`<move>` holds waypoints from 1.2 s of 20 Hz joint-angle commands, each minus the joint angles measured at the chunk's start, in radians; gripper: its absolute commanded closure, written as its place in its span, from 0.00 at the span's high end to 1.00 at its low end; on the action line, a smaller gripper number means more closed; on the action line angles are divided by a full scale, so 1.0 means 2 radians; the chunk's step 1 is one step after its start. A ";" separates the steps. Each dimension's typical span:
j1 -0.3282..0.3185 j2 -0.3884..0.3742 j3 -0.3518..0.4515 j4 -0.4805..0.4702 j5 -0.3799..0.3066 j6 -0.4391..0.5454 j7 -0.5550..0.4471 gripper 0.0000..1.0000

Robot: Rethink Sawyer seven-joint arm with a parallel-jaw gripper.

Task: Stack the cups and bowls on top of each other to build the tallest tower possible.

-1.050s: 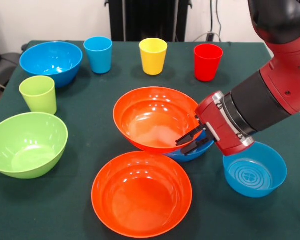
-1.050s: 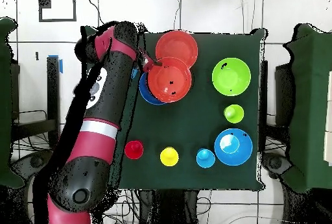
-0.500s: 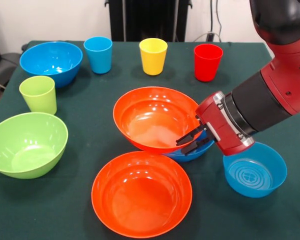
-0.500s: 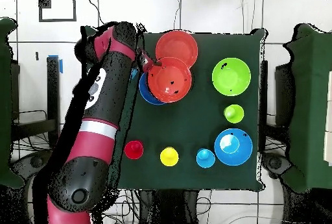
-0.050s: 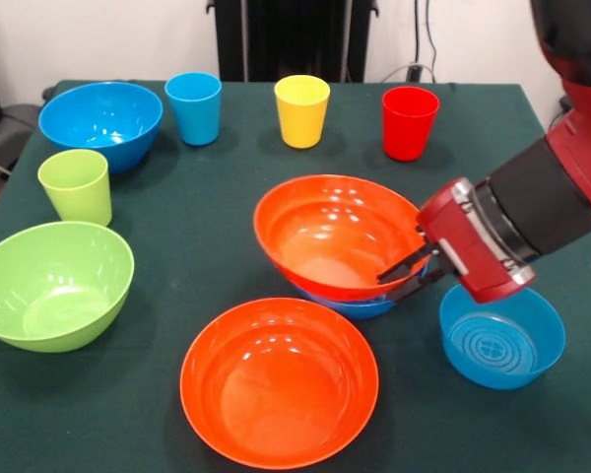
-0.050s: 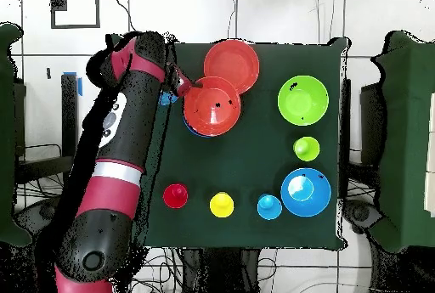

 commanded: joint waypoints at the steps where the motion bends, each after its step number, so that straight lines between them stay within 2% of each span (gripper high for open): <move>1: 0.012 0.012 0.043 0.021 0.027 0.001 0.138 0.00; 9: 0.014 0.015 0.042 0.033 0.032 -0.019 0.138 0.00; 24: 0.011 0.016 0.044 0.060 0.016 -0.056 0.119 0.00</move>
